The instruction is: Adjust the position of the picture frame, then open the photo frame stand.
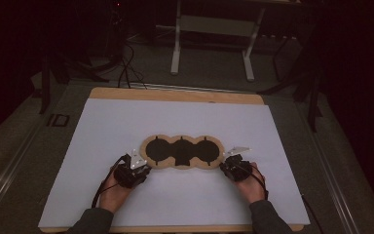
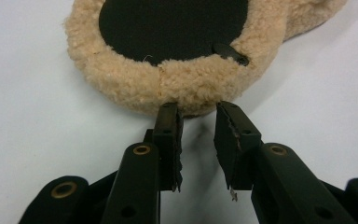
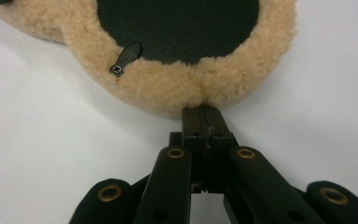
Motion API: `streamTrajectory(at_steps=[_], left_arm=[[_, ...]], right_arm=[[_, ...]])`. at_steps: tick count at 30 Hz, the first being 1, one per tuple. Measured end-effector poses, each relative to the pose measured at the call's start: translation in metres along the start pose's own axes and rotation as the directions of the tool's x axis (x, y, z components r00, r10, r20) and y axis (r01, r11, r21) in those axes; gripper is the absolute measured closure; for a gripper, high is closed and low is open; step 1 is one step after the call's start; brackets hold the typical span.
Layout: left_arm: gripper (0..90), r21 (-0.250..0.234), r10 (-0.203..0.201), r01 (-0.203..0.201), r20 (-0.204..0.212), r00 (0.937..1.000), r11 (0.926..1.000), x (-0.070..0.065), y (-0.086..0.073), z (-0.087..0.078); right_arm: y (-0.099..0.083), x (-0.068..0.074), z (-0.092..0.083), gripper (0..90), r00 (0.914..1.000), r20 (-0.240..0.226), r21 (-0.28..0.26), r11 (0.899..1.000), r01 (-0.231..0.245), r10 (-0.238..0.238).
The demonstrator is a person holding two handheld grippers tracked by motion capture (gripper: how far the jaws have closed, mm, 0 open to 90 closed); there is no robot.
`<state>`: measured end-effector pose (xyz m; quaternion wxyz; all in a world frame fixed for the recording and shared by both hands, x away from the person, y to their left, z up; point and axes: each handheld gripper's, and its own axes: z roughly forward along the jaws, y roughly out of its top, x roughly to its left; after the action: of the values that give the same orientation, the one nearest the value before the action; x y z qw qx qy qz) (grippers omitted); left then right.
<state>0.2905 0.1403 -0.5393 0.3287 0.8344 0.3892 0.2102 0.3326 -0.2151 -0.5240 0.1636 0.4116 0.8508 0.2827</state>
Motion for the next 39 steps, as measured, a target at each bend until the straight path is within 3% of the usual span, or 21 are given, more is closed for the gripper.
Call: streamTrajectory(at_steps=[12,17,25,39], left_arm=[[66.2,0.014,0.028,-0.028,-0.001,0.9996,0.9995,-0.005,0.001,-0.002],[62.6,0.017,0.054,-0.054,-0.004,0.9985,0.9984,-0.011,0.002,-0.006],[60.3,-0.018,0.041,-0.04,0.007,0.9991,0.999,-0.012,0.003,-0.011],[58.3,-0.042,0.024,-0.023,0.033,0.9992,0.9989,-0.009,0.005,-0.016]], right_arm=[[0.0,-0.003,0.003,87.4,0.9997,0.01,-0.03,0.999,-0.022,0.022],[-0.002,-0.002,0.001,81.9,0.9997,0.014,-0.032,0.999,-0.02,0.02],[-0.005,-0.003,-0.007,71.2,0.9999,0.0,-0.049,0.999,-0.011,0.011],[-0.011,-0.018,-0.023,63.0,0.9958,-0.019,-0.102,0.991,-0.091,0.089]])
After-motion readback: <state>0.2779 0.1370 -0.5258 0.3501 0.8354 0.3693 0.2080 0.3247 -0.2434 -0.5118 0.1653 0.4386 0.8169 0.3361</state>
